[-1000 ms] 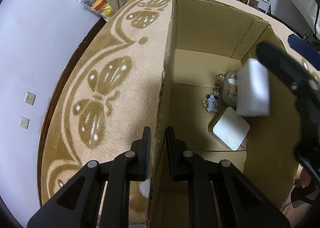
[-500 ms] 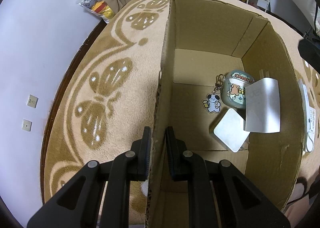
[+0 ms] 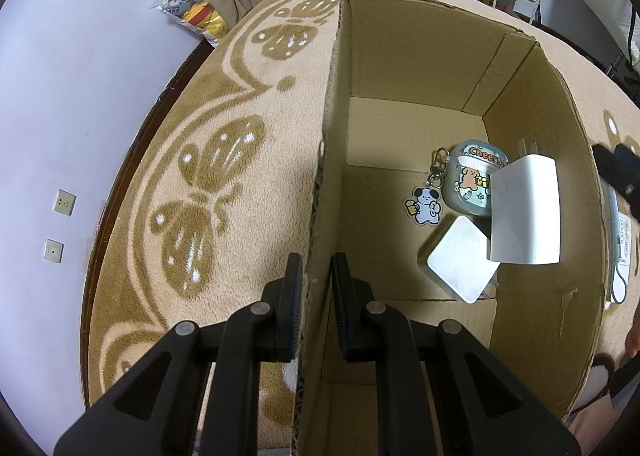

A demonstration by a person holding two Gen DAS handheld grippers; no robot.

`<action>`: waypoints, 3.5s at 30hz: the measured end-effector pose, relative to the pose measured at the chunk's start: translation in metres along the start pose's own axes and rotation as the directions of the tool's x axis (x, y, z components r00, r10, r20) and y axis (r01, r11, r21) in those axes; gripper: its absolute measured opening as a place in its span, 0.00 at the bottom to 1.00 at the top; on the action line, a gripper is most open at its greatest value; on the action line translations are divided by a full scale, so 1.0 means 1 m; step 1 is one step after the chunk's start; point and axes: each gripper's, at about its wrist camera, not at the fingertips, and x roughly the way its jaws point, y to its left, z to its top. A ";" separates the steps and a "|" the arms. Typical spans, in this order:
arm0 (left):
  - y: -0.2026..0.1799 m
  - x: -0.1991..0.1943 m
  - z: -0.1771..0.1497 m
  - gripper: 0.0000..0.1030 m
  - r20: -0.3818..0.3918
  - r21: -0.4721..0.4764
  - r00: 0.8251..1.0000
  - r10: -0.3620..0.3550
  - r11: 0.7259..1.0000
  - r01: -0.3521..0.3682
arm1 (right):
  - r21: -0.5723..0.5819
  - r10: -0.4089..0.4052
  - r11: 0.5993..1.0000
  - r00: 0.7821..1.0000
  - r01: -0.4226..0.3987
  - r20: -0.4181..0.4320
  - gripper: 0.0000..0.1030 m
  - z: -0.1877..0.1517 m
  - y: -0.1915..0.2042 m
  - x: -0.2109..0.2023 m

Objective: Organize rigid objects
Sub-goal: 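Move the right gripper to the keys with the AIMA tag and grasp them, then carry the AIMA-tag keys into the box and release them with the right gripper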

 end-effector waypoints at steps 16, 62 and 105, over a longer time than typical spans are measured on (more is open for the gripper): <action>0.000 0.000 0.000 0.14 -0.001 0.001 1.000 0.001 1.000 -0.001 | -0.064 -0.014 0.998 0.979 0.001 -0.203 0.71 -0.024 0.006 0.042; -0.007 -0.001 -0.001 0.14 0.006 0.024 0.999 0.034 0.999 -0.034 | -0.003 0.050 0.999 0.998 -0.050 -0.044 0.29 0.001 0.009 0.004; -0.012 -0.004 -0.004 0.14 0.030 0.047 0.998 0.058 0.997 -0.059 | -0.066 0.266 0.963 0.961 -0.261 0.077 0.30 0.009 0.075 -0.005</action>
